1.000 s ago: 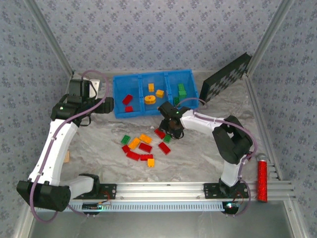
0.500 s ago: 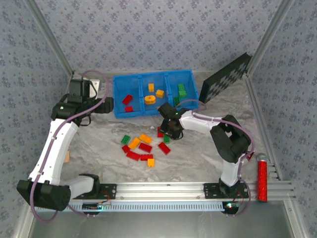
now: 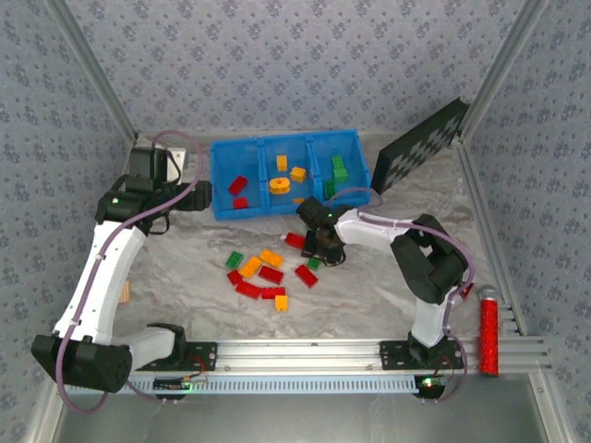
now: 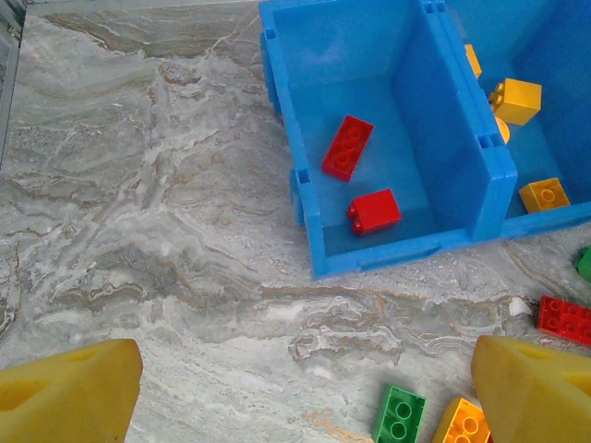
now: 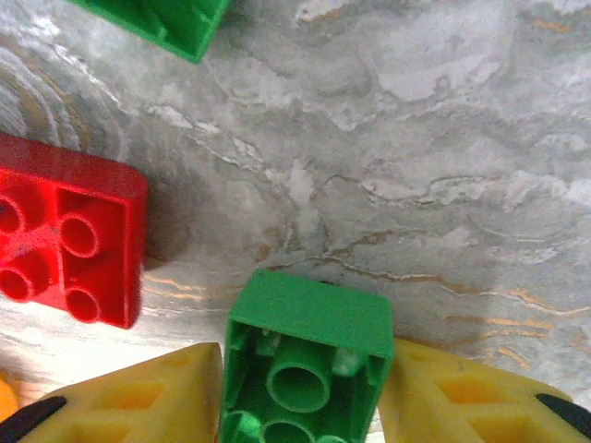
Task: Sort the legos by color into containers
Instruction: Pick up the lego from the center of the table, then place the lego in the container.
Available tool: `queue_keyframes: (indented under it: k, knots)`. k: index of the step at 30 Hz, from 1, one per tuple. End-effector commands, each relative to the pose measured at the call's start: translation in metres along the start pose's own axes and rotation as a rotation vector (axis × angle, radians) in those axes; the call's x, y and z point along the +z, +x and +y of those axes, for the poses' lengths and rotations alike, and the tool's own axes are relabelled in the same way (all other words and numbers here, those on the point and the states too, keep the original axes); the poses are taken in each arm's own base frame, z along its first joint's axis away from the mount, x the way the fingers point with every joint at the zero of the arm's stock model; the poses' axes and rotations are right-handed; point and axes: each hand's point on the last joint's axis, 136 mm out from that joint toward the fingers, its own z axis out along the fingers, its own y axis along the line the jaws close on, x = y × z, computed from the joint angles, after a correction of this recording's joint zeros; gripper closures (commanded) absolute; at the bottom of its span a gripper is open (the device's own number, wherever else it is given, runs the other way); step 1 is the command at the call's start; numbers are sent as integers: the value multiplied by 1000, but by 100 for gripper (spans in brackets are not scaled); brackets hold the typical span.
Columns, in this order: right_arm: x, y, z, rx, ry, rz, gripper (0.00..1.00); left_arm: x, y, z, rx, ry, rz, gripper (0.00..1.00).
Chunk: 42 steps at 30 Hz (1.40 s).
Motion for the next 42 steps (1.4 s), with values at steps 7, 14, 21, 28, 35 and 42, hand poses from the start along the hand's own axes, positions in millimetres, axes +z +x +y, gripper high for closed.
queue_keyframes:
  k: [7,14,21,28,35,42]
  knots:
    - [-14,16,-63,-144,246,90,69,-11,-6,2,6,-17,-22,8]
    - [-101,-85,-46,-380,240,-190,73,-4,-7,-2,-5,6,-11,8]
    - [-135,-190,-37,-425,276,-431,73,-2,-5,-3,-13,10,7,8]
    - [-106,-256,-18,-442,254,-493,71,-4,-2,-1,-16,2,17,8]
    - [-60,-285,-16,-437,254,-420,66,-7,-1,1,-8,-13,24,8]
    - [-63,-283,-21,-416,231,-403,53,-6,-3,3,-2,-25,21,7]
